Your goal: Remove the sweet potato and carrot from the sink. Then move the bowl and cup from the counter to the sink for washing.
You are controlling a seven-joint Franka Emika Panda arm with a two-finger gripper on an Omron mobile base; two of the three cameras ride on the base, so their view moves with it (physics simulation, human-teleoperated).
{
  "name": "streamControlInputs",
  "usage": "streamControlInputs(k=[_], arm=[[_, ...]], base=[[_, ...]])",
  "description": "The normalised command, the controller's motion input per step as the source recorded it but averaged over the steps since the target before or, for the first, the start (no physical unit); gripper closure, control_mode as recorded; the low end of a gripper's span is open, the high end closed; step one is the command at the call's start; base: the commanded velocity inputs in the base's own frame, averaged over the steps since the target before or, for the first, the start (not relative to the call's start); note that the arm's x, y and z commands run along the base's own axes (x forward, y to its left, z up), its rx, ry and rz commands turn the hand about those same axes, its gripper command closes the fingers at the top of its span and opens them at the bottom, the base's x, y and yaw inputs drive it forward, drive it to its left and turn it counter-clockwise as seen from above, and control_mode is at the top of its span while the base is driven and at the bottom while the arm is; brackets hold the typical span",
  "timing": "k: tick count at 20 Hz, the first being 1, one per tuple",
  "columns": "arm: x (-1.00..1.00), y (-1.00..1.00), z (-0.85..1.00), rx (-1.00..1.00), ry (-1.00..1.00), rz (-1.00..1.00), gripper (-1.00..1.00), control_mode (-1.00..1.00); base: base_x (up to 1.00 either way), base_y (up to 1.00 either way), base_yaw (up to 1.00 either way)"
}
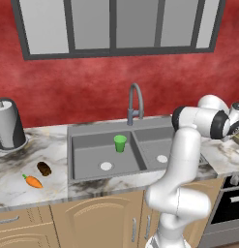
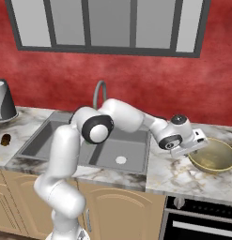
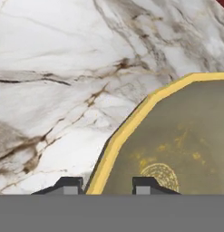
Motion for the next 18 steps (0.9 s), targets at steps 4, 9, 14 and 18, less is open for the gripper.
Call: streamControlInputs(k=[4, 9, 14, 18], arm=[[-0.01, -0.02, -0.03, 0.00, 0.04, 0.00, 1.00, -1.00], [-0.07, 0.05, 0.10, 0.01, 0.06, 0.02, 1.00, -1.00], [-0.15, 0.13, 0.22, 0.00, 0.03, 0.08, 1.00, -1.00], [-0.24, 0.20, 0.22, 0.00, 0.00, 0.11, 1.00, -1.00]], base=[[0.00, 0.00, 0.00], [0.00, 0.00, 0.00], [0.00, 0.00, 0.00], [0.00, 0.00, 0.00]])
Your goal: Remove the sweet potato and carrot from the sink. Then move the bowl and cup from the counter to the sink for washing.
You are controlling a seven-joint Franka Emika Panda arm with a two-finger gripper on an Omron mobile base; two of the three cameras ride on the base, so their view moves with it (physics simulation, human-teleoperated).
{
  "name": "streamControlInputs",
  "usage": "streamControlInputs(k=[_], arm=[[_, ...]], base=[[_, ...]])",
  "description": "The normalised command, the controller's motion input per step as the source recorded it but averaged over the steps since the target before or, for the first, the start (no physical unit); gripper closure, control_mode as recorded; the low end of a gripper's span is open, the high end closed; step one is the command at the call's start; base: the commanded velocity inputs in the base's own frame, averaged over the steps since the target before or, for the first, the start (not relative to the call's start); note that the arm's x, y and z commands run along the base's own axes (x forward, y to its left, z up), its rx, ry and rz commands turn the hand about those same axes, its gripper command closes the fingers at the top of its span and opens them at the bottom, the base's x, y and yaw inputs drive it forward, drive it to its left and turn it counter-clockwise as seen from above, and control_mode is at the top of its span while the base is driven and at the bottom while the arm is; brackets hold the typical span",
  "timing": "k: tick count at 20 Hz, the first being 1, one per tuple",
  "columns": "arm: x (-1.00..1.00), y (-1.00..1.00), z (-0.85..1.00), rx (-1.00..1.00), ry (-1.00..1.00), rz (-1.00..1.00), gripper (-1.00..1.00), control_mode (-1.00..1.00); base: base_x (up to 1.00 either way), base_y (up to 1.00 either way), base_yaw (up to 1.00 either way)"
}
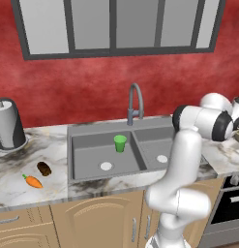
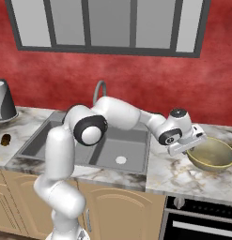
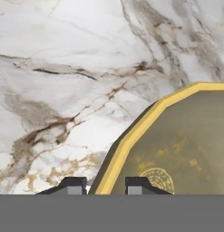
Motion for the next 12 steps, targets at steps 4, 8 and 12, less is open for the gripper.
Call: streamControlInputs(k=[4, 8, 12], arm=[[-0.28, 0.23, 0.20, 0.00, 0.00, 0.12, 1.00, -1.00], [-0.27, 0.27, 0.20, 0.00, 0.00, 0.12, 1.00, -1.00], [-0.29, 0.28, 0.22, 0.00, 0.00, 0.15, 1.00, -1.00]], base=[[0.00, 0.00, 0.00], [0.00, 0.00, 0.00], [0.00, 0.00, 0.00]])
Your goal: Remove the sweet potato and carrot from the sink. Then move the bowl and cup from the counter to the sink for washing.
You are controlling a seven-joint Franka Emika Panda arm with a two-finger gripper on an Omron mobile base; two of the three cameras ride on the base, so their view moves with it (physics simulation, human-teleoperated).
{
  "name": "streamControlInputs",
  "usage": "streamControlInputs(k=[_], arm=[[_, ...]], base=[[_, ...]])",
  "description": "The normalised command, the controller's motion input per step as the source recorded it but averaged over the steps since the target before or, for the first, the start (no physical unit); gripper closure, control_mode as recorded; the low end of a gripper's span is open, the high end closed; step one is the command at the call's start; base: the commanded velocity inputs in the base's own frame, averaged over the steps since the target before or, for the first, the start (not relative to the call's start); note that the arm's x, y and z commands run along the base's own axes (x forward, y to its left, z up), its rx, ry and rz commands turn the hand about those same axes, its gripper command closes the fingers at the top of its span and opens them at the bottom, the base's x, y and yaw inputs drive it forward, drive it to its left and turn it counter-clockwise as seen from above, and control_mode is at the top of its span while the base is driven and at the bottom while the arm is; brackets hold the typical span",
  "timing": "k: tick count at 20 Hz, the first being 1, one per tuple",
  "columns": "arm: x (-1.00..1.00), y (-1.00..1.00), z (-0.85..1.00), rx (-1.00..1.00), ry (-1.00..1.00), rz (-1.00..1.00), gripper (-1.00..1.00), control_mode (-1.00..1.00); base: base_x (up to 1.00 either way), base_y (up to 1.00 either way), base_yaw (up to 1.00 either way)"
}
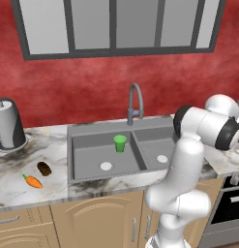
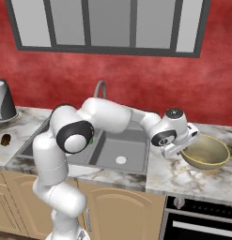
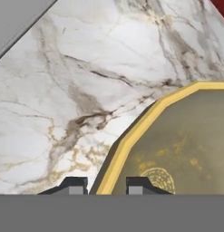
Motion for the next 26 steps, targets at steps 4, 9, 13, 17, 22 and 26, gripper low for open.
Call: streamControlInputs(k=[4, 9, 13, 17, 22, 26], arm=[[-0.27, 0.28, 0.26, 0.00, 0.00, 0.16, 1.00, -1.00], [-0.22, 0.24, 0.30, -0.02, 0.00, 0.18, 1.00, -1.00], [-0.24, 0.26, 0.26, -0.01, 0.00, 0.21, 1.00, -1.00], [-0.25, 0.29, 0.19, -0.01, 0.01, 0.23, 1.00, -1.00], [-0.22, 0.27, 0.18, -0.01, 0.00, 0.24, 1.00, -1.00], [-0.16, 0.27, 0.18, -0.03, 0.00, 0.25, 1.00, -1.00]], base=[[0.00, 0.00, 0.00], [0.00, 0.00, 0.00], [0.00, 0.00, 0.00], [0.00, 0.00, 0.00], [0.00, 0.00, 0.00], [0.00, 0.00, 0.00]])
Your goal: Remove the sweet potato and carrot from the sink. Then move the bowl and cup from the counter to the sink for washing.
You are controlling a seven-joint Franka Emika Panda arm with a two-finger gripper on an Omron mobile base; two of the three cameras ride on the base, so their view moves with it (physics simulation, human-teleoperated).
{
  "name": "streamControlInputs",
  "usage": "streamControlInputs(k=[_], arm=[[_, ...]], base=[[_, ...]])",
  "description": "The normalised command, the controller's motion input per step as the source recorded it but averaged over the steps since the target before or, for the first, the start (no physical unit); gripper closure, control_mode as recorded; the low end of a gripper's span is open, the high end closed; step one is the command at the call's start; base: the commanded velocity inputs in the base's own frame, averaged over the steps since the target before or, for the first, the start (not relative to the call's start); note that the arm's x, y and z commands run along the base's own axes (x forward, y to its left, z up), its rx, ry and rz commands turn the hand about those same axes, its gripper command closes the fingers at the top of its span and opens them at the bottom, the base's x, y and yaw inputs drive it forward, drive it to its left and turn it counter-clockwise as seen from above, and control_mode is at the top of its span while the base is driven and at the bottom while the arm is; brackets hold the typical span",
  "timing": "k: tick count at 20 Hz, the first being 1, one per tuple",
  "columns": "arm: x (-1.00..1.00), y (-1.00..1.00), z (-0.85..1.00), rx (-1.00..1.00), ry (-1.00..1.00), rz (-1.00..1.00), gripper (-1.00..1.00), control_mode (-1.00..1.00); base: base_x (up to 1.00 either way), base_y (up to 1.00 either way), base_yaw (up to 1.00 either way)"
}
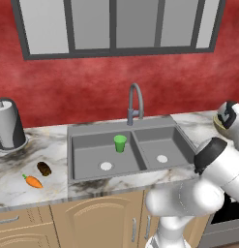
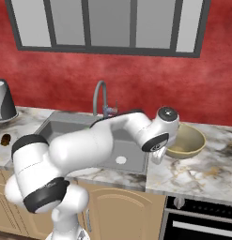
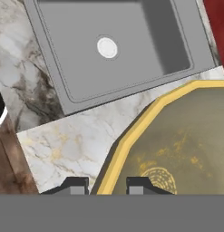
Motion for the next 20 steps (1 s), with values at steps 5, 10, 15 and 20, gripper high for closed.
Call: streamControlInputs(k=[5, 10, 15, 20], arm=[[-0.15, 0.25, 0.18, -0.05, 0.01, 0.25, 1.00, -1.00], [-0.16, 0.24, 0.20, -0.06, 0.05, 0.26, 1.00, -1.00], [-0.18, 0.22, 0.22, -0.05, 0.09, 0.24, 1.00, -1.00], [-0.19, 0.19, 0.23, -0.01, 0.13, 0.22, 1.00, -1.00]], base=[[0.00, 0.00, 0.00], [0.00, 0.00, 0.00], [0.00, 0.00, 0.00], [0.00, 0.00, 0.00]])
